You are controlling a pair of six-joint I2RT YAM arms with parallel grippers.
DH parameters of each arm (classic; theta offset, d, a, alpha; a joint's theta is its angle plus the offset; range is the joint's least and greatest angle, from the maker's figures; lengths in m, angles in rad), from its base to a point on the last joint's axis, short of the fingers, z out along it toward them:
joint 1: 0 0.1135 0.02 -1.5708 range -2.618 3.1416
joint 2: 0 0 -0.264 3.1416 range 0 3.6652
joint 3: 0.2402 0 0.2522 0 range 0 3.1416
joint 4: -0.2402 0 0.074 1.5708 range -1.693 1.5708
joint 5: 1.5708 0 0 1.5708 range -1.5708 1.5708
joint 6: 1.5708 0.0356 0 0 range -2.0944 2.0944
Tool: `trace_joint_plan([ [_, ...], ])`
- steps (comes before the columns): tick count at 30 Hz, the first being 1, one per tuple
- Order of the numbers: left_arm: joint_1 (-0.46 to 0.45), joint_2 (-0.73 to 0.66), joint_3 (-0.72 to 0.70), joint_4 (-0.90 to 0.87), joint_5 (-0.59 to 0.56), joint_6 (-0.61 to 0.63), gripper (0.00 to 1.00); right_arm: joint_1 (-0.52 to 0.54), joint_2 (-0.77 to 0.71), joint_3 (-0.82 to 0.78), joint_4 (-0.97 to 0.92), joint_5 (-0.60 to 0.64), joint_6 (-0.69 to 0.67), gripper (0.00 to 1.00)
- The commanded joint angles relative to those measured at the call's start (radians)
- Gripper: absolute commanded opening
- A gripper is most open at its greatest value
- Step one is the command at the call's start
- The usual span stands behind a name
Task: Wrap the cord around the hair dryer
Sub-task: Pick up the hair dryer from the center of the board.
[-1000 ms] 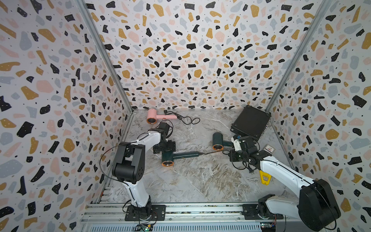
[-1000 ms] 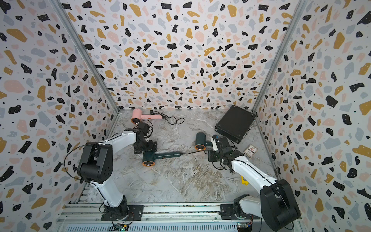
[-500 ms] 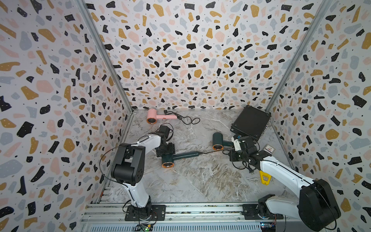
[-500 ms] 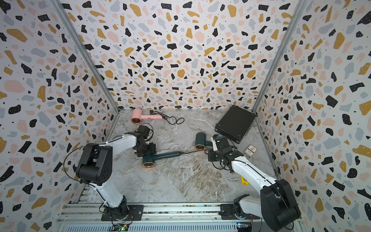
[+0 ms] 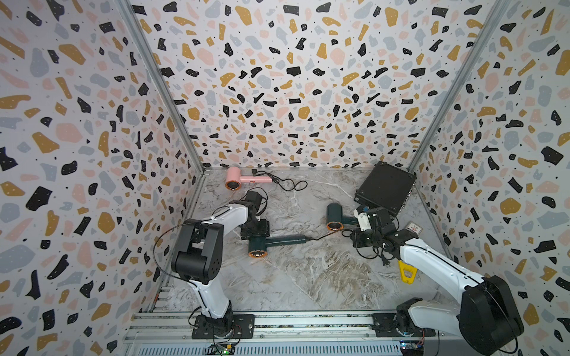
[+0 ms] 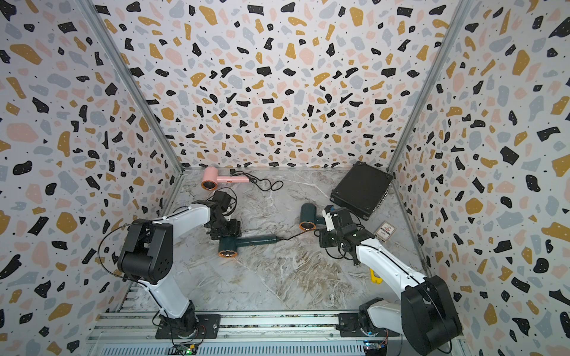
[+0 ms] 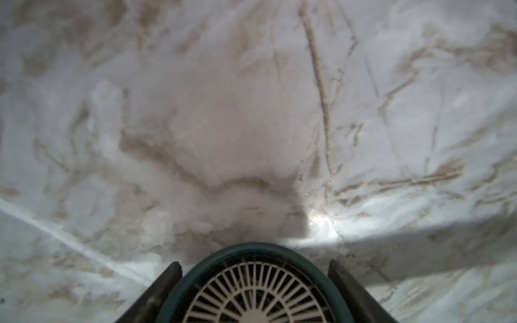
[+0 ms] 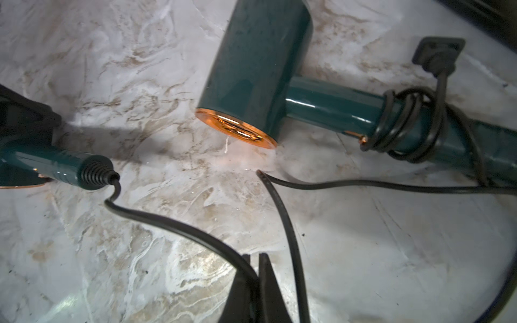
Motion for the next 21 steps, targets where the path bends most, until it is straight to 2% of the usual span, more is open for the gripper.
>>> trace_joint_plan([
  [1,-0.03,-0.048,0.083,-0.109,0.065,0.107,0.0,0.019,-0.021,0.133,-0.062,-0.084,-0.122,0.0],
  [7,-0.069,-0.07,0.143,-0.155,0.085,0.135,0.0,0.117,-0.017,0.289,-0.198,-0.11,-0.312,0.0],
  [11,-0.1,-0.08,0.181,-0.159,0.175,0.18,0.0,0.206,0.002,0.382,-0.266,-0.125,-0.424,0.0],
  [17,-0.151,-0.151,0.148,-0.05,0.535,0.238,0.0,0.221,0.063,0.457,-0.247,-0.209,-0.437,0.0],
  [21,-0.154,-0.222,0.062,0.16,0.742,0.121,0.0,0.22,0.109,0.464,-0.216,-0.257,-0.422,0.0],
])
